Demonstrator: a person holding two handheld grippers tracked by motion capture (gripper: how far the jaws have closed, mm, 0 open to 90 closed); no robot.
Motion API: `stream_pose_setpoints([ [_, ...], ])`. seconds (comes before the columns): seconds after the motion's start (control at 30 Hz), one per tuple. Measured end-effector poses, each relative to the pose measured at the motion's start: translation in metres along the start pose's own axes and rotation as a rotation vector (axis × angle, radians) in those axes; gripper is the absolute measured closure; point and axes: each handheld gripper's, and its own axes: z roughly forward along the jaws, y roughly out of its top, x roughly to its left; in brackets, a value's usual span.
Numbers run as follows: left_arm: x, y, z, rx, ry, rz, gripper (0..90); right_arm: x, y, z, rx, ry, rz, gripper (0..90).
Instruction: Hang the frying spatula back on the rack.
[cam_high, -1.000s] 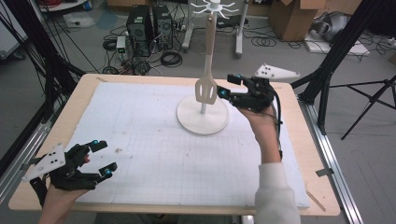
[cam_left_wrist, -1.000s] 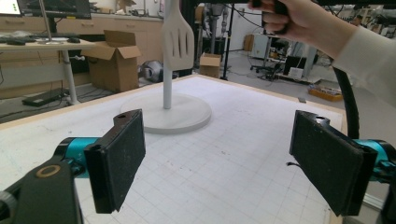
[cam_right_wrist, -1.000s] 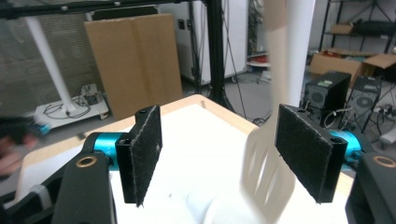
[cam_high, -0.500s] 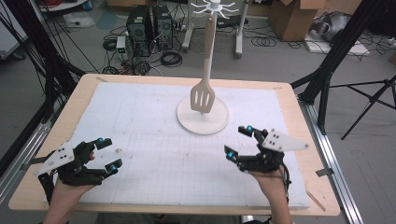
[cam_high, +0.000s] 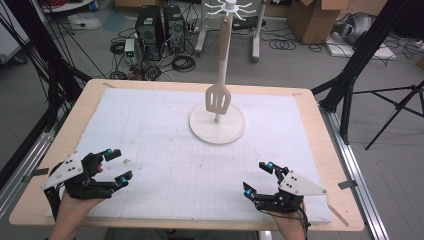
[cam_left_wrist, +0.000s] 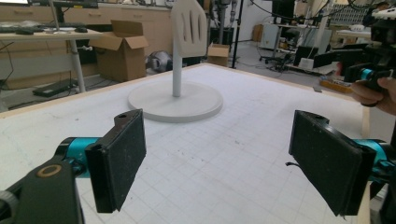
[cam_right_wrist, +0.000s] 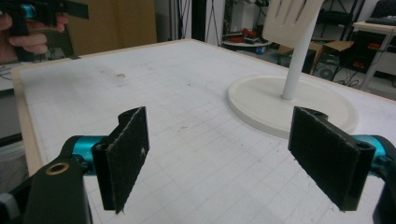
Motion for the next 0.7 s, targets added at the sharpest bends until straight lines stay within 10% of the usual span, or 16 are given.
stream_pose_setpoints([
  [0.7, 0.0002, -0.0010, -0.0034, 0.013, 0.015, 0.002, 19.4, -0.0036, -0.0029, 0.0023, 0.043, -0.034, 0.001, 19.2],
])
